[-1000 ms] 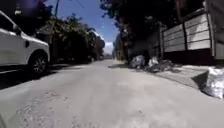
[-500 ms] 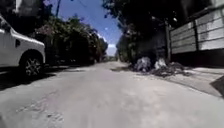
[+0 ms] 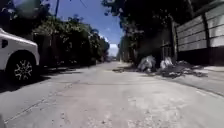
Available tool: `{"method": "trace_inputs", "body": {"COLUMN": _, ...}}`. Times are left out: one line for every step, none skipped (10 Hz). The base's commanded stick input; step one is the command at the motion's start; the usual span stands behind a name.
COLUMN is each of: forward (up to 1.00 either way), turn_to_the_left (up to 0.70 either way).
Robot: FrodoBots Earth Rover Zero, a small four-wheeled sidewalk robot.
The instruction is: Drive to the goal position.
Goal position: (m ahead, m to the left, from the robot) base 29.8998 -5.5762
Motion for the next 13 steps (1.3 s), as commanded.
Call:
{"method": "trace_inputs", "body": {"forward": 1.0, "turn_to_the_left": 0.02}}
{"method": "trace_inputs", "body": {"forward": 1.0, "turn_to_the_left": 0.02}}
{"method": "trace_inputs", "body": {"forward": 1.0, "turn_to_the_left": 0.02}}
{"method": "trace_inputs", "body": {"forward": 1.0, "turn_to_the_left": 0.03}}
{"method": "trace_inputs", "body": {"forward": 1.0, "turn_to_the_left": 0.02}}
{"method": "trace_inputs", "body": {"forward": 1.0, "turn_to_the_left": 0.02}}
{"method": "trace_inputs", "body": {"forward": 1.0, "turn_to_the_left": 0.0}}
{"method": "trace_inputs", "body": {"forward": 1.0, "turn_to_the_left": -0.01}}
{"method": "trace_inputs", "body": {"forward": 1.0, "turn_to_the_left": 0.0}}
{"method": "trace_inputs", "body": {"forward": 1.0, "turn_to_the_left": 0.0}}
{"method": "trace_inputs", "body": {"forward": 1.0, "turn_to_the_left": -0.06}}
{"method": "trace_inputs", "body": {"forward": 1.0, "turn_to_the_left": -0.14}}
{"method": "trace_inputs", "body": {"forward": 1.0, "turn_to_the_left": -0.18}}
